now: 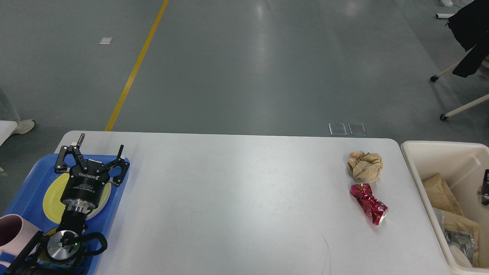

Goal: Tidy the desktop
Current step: 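Release the crumpled paper into the white bin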

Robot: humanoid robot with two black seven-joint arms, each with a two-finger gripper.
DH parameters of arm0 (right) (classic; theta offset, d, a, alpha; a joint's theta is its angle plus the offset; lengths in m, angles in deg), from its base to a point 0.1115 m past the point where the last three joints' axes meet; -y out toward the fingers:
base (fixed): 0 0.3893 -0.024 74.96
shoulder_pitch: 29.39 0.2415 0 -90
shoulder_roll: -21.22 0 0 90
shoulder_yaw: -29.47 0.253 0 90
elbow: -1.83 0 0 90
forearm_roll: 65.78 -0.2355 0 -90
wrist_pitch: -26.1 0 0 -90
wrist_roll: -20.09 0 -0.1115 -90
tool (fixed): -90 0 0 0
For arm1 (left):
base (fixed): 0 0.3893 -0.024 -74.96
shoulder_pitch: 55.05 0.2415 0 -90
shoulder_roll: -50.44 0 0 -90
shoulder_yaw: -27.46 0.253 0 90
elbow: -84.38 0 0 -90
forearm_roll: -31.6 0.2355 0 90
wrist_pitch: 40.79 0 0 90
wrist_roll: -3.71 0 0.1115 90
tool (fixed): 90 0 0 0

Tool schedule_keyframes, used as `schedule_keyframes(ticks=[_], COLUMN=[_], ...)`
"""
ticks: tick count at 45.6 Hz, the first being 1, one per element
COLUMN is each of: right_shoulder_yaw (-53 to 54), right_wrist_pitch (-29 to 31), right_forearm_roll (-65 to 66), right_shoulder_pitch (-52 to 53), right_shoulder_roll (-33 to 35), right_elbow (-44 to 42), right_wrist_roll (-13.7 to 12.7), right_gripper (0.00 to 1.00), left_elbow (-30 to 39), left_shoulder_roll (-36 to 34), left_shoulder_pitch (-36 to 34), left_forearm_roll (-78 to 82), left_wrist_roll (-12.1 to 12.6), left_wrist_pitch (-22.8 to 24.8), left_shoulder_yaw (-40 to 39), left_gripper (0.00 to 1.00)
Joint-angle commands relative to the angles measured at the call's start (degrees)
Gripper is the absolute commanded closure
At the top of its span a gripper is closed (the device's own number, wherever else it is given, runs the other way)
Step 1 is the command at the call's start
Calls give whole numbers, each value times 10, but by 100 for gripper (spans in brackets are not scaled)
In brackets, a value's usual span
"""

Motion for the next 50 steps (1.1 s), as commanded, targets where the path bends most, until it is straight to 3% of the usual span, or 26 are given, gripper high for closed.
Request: schedule_keyframes(ticks=[1, 13, 19, 26, 34, 48, 49, 50], right_shoulder_yaw=[85, 348, 437, 461, 465, 467, 467, 467], right_wrist_pitch=[-23, -55, -58, -83, -154, -161, -162, -163], right_forearm_roll=[4, 4, 4, -6, -6, -6, -6, -6], right_shoulder_pitch=[-148, -510, -674, -800, -835, -843, -844, -844], right_shoulder_roll=[28, -1, -84, -187, -216, -219, -220, -220], right_elbow=[-95, -365, -548, -727, -753, -753, -753, -753], right_wrist_roll=[-1, -3, -3, -3, -8, -13, -13, -13], right_gripper=[100, 100, 100, 100, 100, 100, 92, 77], left_elbow=[1, 1, 0, 1, 0, 1, 1, 1], left_shoulder_roll=[0, 0, 0, 0, 0, 0, 0, 0], left_shoulder_pitch=[0, 0, 0, 0, -1, 0, 0, 0], left_forearm_roll=[-1, 0, 0, -1, -1, -1, 0, 0], left_wrist_roll=[0, 0, -1, 0, 0, 0, -1, 0], left_wrist_pitch=[0, 0, 0, 0, 0, -1, -1, 0], left_shoulder_yaw=[0, 0, 0, 0, 0, 0, 0, 0], left_gripper=[3, 3, 3, 3, 3, 3, 3, 3])
